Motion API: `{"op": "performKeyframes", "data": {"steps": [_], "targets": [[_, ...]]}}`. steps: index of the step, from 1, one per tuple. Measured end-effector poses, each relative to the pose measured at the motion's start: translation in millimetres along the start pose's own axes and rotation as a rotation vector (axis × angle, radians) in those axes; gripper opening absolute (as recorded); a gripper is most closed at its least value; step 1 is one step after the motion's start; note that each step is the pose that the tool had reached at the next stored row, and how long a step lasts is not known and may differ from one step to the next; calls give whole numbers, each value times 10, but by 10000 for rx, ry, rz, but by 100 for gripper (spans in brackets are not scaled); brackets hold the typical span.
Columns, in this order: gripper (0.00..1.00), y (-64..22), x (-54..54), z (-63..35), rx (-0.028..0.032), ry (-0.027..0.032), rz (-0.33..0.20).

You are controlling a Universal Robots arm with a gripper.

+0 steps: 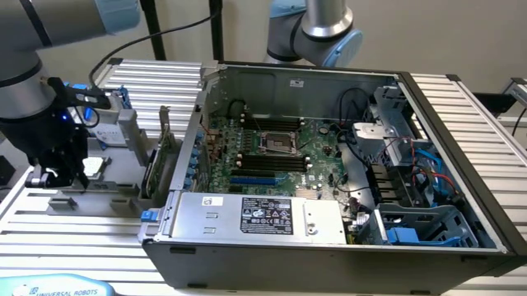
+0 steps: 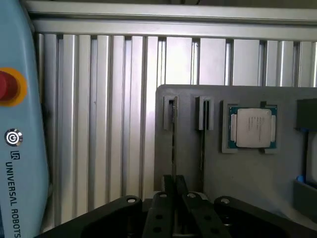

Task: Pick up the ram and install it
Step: 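Pick up the ram and move it above insertion slot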

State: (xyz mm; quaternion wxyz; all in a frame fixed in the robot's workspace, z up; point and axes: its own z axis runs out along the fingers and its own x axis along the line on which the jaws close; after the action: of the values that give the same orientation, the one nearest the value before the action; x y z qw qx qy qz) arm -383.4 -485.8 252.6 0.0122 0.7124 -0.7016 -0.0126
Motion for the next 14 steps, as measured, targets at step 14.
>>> {"op": "performKeyframes", "data": {"steps": [14], "targets": [[13, -38, 0, -639, 0, 0, 4]]}}
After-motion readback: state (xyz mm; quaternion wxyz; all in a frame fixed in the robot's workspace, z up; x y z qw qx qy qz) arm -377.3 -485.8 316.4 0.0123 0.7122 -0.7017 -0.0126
